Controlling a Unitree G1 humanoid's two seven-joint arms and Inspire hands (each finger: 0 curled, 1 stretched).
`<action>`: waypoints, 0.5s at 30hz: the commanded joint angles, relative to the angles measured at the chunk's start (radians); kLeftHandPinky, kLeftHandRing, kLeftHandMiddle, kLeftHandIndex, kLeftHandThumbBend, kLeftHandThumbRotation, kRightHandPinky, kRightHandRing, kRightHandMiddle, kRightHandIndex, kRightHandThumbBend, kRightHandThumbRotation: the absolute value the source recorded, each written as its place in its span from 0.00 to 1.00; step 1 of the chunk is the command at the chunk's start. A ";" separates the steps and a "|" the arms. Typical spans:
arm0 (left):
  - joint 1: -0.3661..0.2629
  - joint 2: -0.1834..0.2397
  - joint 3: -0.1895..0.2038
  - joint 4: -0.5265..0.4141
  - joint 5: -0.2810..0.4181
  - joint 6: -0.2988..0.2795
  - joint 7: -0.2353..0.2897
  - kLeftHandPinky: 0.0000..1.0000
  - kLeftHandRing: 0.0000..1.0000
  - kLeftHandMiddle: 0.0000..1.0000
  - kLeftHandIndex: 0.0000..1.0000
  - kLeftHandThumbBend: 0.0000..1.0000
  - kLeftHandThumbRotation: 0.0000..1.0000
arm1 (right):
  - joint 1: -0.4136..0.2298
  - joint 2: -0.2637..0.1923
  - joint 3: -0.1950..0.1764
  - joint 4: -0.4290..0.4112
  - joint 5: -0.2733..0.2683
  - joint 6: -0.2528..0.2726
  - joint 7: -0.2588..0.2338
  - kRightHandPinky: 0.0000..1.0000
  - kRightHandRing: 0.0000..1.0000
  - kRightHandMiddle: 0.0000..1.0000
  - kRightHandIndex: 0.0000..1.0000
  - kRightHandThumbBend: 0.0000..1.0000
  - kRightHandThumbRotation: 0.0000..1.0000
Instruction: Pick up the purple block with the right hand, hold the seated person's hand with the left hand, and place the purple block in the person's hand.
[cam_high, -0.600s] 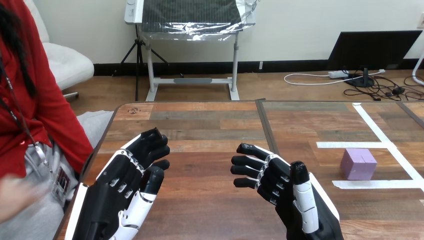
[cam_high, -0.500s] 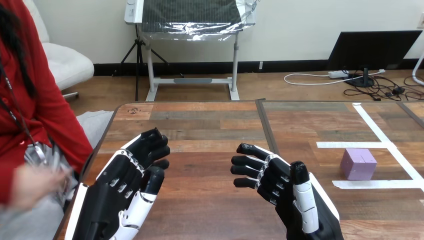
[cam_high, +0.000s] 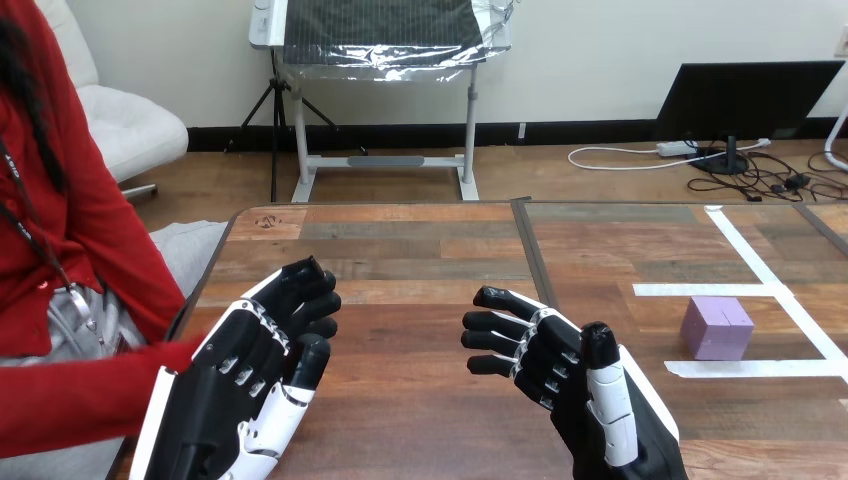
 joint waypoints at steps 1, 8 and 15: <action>-0.049 -0.028 -0.003 -0.052 -0.017 0.010 -0.005 0.79 0.80 0.80 0.76 0.50 0.43 | -0.053 0.004 -0.004 -0.020 0.014 -0.013 0.010 0.73 0.78 0.78 0.80 0.81 1.00; -0.054 -0.028 0.001 -0.053 -0.017 0.013 -0.006 0.79 0.80 0.80 0.76 0.48 0.42 | -0.084 -0.001 -0.010 -0.003 0.010 -0.007 0.013 0.74 0.78 0.79 0.80 0.80 1.00; -0.059 -0.027 0.005 -0.056 -0.017 0.018 -0.004 0.78 0.80 0.79 0.75 0.48 0.42 | -0.217 -0.034 -0.041 0.123 -0.034 -0.069 0.027 0.75 0.80 0.82 0.81 0.79 1.00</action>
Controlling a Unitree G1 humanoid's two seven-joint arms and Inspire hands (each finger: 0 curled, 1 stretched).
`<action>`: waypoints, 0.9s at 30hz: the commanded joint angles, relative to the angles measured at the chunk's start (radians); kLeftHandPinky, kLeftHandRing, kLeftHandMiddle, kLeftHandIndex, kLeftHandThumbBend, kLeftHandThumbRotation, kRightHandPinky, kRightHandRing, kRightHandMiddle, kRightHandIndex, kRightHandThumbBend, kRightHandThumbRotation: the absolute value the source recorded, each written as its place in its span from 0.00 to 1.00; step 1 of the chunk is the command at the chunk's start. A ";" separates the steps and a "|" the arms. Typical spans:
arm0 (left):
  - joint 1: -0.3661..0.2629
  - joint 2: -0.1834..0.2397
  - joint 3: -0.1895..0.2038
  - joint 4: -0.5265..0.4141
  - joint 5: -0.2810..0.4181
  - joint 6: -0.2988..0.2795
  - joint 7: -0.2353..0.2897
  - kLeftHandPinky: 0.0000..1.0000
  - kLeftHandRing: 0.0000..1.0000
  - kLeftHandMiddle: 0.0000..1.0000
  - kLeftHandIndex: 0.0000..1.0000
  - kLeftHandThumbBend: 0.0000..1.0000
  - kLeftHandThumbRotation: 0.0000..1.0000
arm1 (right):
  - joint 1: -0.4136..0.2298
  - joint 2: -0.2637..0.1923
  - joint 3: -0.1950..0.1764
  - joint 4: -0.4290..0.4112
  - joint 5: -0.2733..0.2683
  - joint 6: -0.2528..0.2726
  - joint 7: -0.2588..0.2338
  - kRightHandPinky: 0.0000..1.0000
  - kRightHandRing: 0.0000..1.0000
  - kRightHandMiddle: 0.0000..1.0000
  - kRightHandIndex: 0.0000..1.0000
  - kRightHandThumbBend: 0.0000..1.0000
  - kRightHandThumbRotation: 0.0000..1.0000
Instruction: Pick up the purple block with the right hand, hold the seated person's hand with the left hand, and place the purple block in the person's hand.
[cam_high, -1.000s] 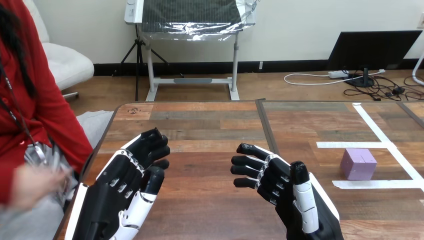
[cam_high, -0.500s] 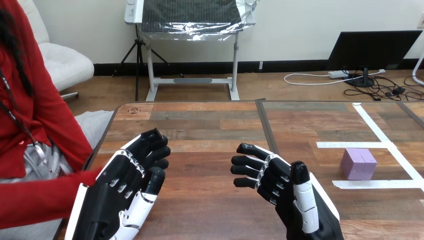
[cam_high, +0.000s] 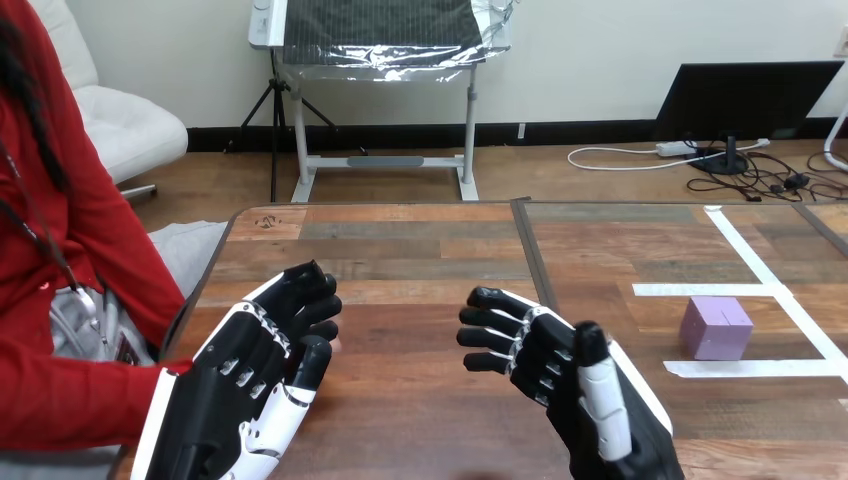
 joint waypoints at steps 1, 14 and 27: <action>-0.060 -0.027 0.005 -0.056 -0.010 0.005 -0.004 0.78 0.80 0.79 0.75 0.48 0.42 | -0.197 -0.030 -0.037 0.090 -0.033 -0.051 -0.002 0.75 0.80 0.81 0.81 0.82 0.99; -0.074 -0.024 0.005 -0.033 -0.012 -0.005 -0.017 0.78 0.80 0.79 0.75 0.47 0.41 | -0.506 -0.133 -0.091 0.433 -0.178 -0.172 -0.097 0.72 0.79 0.80 0.80 0.87 1.00; -0.075 -0.030 0.007 -0.036 -0.010 -0.012 -0.012 0.75 0.80 0.79 0.74 0.46 0.41 | -0.760 -0.227 -0.105 0.701 -0.241 -0.194 -0.197 0.77 0.80 0.81 0.83 0.75 1.00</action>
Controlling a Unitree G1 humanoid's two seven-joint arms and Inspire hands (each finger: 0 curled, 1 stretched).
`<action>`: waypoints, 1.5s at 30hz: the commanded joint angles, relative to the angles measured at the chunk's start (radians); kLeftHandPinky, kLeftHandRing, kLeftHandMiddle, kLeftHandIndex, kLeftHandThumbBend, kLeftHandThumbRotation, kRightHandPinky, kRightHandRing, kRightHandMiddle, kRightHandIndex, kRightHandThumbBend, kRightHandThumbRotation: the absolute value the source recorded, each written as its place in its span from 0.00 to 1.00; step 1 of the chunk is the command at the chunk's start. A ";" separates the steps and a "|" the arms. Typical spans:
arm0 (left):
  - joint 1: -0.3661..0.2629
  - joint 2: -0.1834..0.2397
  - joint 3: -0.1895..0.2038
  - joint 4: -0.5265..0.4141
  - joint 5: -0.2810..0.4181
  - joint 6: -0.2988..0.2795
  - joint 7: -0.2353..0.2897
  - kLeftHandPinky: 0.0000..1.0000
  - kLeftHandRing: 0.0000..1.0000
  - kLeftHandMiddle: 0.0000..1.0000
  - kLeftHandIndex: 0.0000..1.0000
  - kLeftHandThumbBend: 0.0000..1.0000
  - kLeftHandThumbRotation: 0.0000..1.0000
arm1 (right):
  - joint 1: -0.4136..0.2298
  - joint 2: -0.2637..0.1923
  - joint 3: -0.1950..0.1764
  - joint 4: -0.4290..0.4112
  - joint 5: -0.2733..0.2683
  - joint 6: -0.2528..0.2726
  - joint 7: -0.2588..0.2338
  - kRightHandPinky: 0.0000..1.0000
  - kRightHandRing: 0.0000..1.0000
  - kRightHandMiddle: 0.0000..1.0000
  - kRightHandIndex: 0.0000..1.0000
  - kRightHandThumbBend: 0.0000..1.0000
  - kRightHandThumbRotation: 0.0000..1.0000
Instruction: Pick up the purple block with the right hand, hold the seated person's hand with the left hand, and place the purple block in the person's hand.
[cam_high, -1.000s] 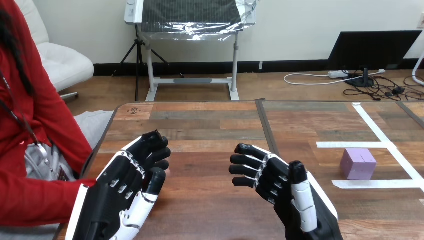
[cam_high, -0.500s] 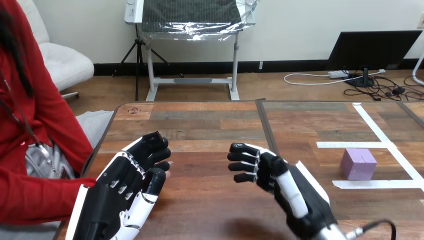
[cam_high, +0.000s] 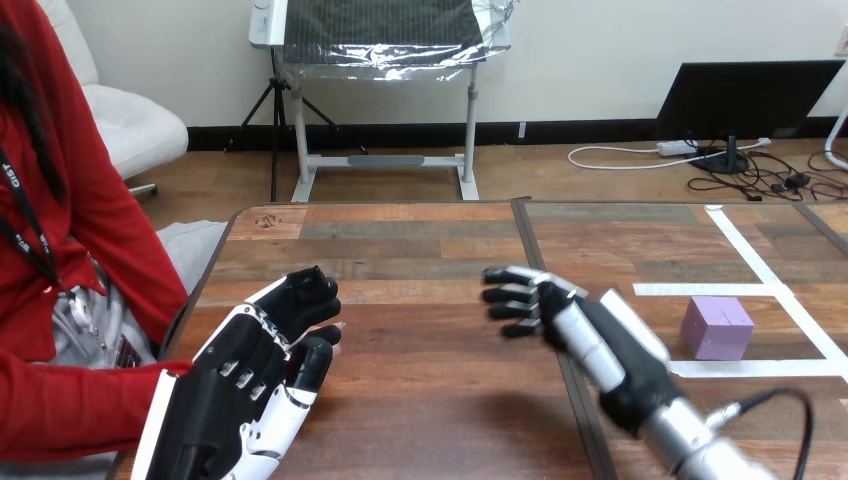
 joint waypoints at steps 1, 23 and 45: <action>-0.077 -0.030 0.006 -0.038 -0.011 -0.013 -0.012 0.75 0.80 0.79 0.74 0.46 0.41 | -0.397 -0.092 -0.075 0.269 -0.065 -0.127 -0.112 0.78 0.80 0.81 0.83 0.75 1.00; -0.065 -0.028 0.010 -0.043 -0.016 -0.018 -0.015 0.76 0.81 0.79 0.74 0.44 0.40 | -0.677 -0.228 0.004 0.587 -0.257 -0.098 -0.308 0.79 0.83 0.84 0.84 0.79 1.00; -0.070 -0.030 0.011 -0.041 -0.022 -0.015 -0.018 0.77 0.82 0.80 0.74 0.43 0.39 | -0.829 -0.332 0.086 0.744 -0.437 0.034 -0.328 0.80 0.89 0.92 0.94 0.62 0.95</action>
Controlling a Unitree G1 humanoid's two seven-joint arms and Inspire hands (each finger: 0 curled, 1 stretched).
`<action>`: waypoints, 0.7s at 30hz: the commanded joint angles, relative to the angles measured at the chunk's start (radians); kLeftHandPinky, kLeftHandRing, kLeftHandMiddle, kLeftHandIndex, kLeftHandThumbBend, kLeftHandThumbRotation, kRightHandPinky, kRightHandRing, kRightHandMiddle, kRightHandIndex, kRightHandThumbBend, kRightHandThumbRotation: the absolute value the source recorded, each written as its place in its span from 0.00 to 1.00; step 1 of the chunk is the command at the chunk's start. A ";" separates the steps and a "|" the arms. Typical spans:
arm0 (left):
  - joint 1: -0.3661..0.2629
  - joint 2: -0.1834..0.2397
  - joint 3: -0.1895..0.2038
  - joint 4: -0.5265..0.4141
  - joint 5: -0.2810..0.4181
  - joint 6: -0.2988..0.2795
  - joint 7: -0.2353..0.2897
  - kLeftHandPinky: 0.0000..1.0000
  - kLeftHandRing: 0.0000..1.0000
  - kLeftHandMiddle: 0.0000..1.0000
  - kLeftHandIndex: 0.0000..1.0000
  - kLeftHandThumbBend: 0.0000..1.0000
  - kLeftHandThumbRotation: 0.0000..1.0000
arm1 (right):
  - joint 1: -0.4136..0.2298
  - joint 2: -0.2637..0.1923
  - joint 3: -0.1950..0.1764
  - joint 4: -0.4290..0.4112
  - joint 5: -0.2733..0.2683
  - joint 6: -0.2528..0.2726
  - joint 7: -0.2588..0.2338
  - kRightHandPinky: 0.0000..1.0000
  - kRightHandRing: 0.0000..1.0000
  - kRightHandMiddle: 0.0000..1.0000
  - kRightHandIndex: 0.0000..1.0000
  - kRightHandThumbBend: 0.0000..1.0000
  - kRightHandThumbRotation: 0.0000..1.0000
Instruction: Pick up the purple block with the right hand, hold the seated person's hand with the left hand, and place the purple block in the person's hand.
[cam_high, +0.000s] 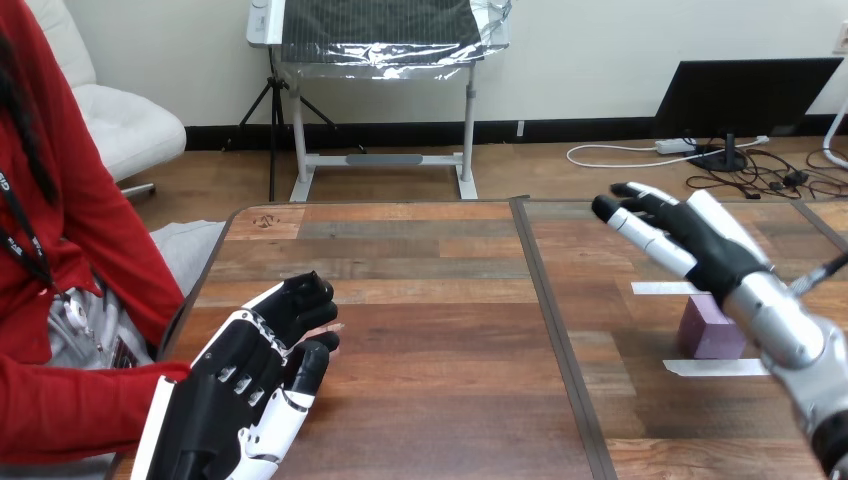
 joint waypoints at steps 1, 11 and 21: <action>-0.084 -0.025 0.009 -0.041 -0.021 -0.015 -0.017 0.77 0.82 0.80 0.74 0.44 0.39 | -0.267 -0.086 0.034 0.090 -0.067 0.024 -0.061 0.79 0.89 0.92 0.94 0.61 0.95; -0.088 -0.029 0.007 -0.037 -0.019 -0.016 -0.020 0.77 0.82 0.79 0.73 0.44 0.38 | -0.296 -0.107 0.064 0.127 -0.125 0.100 -0.076 0.78 0.91 0.93 0.95 0.65 0.91; -0.083 -0.032 0.009 -0.037 -0.017 -0.015 -0.021 0.77 0.81 0.79 0.73 0.42 0.38 | -0.315 -0.119 0.121 0.156 -0.205 0.205 -0.083 0.74 0.91 0.94 0.96 0.71 0.78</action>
